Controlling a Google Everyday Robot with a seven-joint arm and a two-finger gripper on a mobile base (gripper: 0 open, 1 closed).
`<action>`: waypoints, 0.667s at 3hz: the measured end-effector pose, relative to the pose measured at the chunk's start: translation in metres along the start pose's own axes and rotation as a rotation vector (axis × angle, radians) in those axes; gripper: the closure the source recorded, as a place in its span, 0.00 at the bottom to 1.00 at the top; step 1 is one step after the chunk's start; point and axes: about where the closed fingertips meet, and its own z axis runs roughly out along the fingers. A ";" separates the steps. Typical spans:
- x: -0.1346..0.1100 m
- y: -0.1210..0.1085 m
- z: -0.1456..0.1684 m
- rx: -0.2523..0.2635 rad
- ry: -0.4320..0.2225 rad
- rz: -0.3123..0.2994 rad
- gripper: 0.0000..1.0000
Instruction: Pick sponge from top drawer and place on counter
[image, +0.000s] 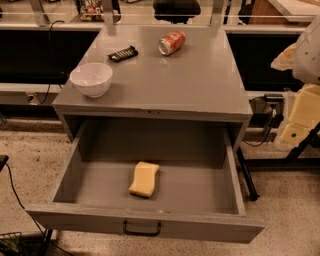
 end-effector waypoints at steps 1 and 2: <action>0.000 0.000 0.000 0.000 0.000 0.000 0.00; -0.007 0.014 0.041 -0.061 0.023 -0.065 0.00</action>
Offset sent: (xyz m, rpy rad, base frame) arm 0.0008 0.0650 -0.1787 -0.1157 0.2628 0.3021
